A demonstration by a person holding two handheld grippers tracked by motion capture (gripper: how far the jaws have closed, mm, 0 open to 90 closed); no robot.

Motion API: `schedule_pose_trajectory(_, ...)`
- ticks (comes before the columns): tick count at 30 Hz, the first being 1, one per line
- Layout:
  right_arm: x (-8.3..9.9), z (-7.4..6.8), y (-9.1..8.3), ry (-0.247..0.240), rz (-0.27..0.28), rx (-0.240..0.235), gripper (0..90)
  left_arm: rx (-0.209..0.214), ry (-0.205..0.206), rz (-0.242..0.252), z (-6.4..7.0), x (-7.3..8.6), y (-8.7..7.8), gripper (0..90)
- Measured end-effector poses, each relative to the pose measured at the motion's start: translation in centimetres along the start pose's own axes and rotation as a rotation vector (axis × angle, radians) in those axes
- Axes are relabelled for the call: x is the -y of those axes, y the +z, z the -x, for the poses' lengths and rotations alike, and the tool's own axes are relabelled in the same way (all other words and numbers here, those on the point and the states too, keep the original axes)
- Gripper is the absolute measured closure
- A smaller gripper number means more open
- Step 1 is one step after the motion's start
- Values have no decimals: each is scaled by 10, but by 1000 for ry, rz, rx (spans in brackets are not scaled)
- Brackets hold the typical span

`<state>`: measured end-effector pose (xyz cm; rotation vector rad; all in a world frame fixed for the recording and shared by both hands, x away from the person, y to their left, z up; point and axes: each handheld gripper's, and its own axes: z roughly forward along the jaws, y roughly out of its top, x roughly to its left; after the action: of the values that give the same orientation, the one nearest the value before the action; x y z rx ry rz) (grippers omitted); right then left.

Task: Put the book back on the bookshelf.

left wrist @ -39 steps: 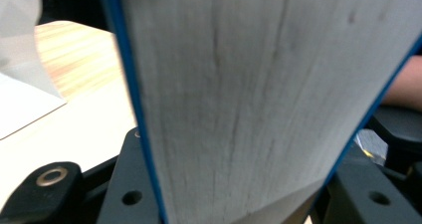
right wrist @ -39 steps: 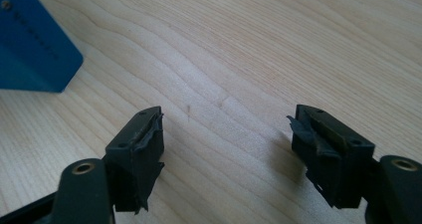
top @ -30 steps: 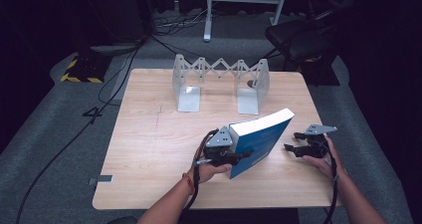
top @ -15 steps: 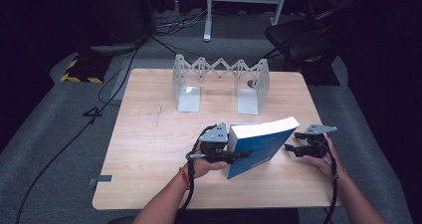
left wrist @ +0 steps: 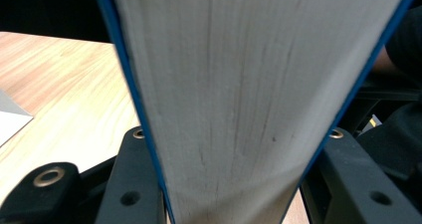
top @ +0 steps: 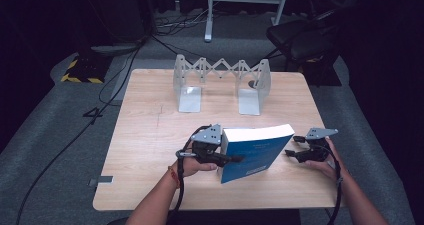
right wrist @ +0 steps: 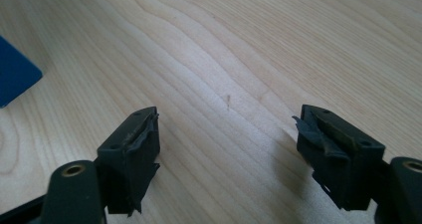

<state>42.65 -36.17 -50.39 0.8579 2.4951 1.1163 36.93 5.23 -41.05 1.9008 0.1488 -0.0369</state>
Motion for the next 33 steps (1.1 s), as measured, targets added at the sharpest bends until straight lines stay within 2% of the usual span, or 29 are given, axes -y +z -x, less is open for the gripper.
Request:
schedule_pose_trajectory(2,0,-1,0,-21,-4,-18,217,-16,2,2,2,1,-1,576)
schedule_pose_trajectory(5,2,-7,-2,-55,-5,-65,222,-45,2,7,4,1,-4,555)
schedule_pose_trajectory(12,6,-33,-7,-131,-7,-158,221,-77,2,-12,6,5,-7,543)
schedule_pose_trajectory(13,6,-33,-7,-131,-7,-158,221,-79,8,-18,6,6,-8,543)
schedule_pose_trajectory(15,6,-43,-7,-150,-6,-175,221,-97,9,-19,8,8,-8,536)
schedule_pose_trajectory(18,2,-51,-3,-165,-7,-197,216,-125,33,-52,12,7,-8,531)
schedule_pose_trajectory(25,-9,-67,11,-211,-5,-249,216,-153,55,-92,17,13,-8,527)
schedule_pose_trajectory(27,-13,-70,14,-212,-7,-250,239,-159,61,-107,19,14,-8,521)
schedule_pose_trajectory(31,-19,-78,17,-205,78,-287,268,-186,57,-137,22,19,-6,513)
schedule_pose_trajectory(33,-21,-80,19,-210,97,-305,290,-214,65,-190,24,25,-5,495)
